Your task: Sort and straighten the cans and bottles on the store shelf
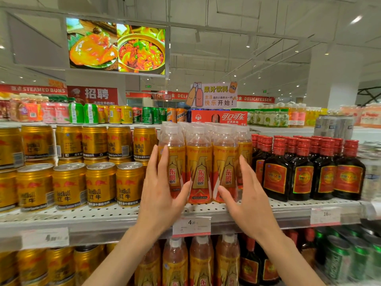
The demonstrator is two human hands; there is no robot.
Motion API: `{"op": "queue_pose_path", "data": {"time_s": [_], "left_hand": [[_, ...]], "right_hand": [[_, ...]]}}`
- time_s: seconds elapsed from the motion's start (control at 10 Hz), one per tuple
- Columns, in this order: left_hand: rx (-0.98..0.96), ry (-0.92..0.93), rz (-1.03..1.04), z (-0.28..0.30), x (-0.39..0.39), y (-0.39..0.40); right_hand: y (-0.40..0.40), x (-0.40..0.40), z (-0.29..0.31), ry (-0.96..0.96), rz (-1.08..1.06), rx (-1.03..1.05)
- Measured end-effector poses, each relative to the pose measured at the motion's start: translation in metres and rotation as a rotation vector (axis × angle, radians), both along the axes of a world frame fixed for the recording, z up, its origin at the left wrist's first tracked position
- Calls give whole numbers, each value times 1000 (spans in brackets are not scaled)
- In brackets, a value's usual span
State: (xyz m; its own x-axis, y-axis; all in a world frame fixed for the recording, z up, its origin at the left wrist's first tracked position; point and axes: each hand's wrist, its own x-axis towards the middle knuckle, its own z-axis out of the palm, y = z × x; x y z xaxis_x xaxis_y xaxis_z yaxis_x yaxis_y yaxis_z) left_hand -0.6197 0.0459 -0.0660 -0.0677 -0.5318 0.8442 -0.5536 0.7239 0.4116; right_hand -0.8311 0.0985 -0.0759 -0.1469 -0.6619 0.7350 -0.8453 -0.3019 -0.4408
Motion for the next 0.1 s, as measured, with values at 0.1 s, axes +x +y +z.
{"op": "queue_pose_path", "data": {"time_s": [0.1], "left_hand": [[-73, -153, 54, -8, 8, 9]], "right_hand": [[12, 9, -9, 109, -29, -23]]}}
